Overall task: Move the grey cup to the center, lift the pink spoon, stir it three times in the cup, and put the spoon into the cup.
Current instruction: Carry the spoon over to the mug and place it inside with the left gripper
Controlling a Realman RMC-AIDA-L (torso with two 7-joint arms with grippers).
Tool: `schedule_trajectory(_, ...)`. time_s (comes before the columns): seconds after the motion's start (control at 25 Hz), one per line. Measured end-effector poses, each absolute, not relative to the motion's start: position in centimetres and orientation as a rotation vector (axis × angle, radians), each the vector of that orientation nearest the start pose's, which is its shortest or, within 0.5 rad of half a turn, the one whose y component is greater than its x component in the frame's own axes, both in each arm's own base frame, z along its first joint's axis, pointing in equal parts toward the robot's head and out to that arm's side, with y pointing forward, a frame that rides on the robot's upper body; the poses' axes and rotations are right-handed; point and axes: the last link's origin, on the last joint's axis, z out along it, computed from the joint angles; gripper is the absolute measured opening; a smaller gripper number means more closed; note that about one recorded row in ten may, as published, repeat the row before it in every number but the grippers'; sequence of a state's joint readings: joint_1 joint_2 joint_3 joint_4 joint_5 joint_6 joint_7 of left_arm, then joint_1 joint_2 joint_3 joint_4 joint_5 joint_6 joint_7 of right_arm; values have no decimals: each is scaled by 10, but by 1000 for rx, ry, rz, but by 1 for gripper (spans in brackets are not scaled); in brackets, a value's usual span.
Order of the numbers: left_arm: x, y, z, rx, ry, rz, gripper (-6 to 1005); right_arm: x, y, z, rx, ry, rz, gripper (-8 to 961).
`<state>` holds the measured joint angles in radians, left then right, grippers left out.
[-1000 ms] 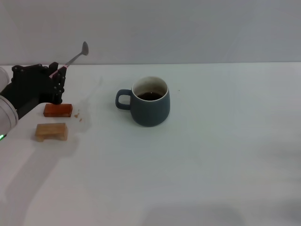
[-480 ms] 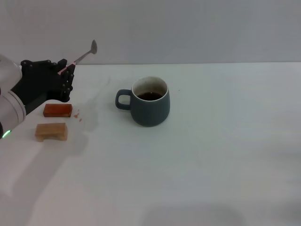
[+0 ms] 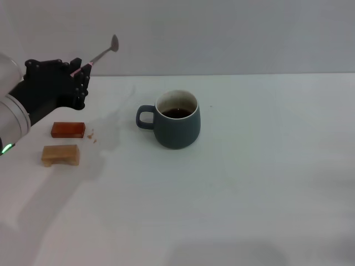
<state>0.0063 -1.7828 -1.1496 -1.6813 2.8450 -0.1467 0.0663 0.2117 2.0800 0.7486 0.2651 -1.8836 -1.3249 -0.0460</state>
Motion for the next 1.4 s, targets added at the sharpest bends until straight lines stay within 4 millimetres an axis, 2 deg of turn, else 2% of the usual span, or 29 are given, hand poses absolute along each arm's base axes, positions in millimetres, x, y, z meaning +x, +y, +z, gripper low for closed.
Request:
schedule_trajectory(0.56,-204,323,54,-1986,-423,-313,134,385,252,18,-1205,592,553,-2)
schedule_trajectory(1.4,-184,327,40,-2082,-358,-139,134,393,245,22,-1189,597,518,-1)
